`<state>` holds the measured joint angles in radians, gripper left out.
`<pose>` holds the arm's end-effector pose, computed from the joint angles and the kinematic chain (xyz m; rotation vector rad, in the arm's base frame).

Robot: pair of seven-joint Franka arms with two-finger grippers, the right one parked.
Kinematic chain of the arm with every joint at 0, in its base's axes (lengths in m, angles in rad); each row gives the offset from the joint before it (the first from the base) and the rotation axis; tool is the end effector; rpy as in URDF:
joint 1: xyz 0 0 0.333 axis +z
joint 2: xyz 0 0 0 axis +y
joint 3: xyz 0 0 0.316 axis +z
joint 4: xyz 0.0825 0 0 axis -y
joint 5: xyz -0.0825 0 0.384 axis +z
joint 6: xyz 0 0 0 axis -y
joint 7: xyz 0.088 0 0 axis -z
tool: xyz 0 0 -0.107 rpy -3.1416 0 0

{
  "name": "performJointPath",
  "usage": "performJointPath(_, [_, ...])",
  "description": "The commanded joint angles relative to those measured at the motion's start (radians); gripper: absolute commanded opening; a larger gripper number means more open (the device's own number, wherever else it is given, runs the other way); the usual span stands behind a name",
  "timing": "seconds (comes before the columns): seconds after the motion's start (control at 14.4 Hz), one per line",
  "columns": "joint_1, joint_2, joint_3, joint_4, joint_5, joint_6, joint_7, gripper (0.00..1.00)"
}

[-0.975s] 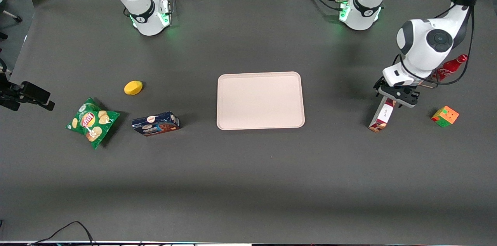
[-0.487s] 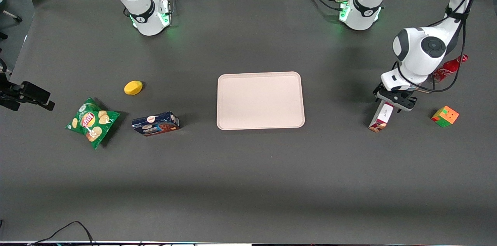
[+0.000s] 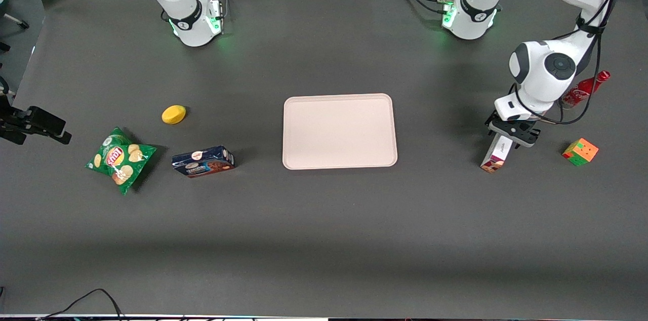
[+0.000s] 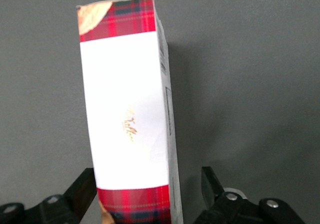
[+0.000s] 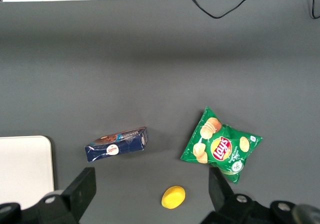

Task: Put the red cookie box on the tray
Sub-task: 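Close the left gripper on the cookie box and lift it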

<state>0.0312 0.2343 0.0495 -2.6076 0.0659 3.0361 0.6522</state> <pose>0.4515 0.0325 0.1907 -2.8842 0.9539 -0.2626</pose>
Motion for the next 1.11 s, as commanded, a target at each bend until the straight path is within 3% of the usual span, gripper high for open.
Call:
performJointPath(0.0, [0.003, 0.006, 0.004, 0.003, 0.008, 0.001, 0.014, 0.16])
performJointPath(0.14, [0.003, 0.007, 0.003, 0.006, 0.008, -0.003, 0.012, 0.0])
performJointPath(0.49, [-0.002, 0.003, 0.004, 0.07, 0.008, -0.038, 0.01, 0.0])
performJointPath(1.04, [-0.01, -0.19, -0.006, 0.512, 0.032, -0.891, -0.072, 0.0])
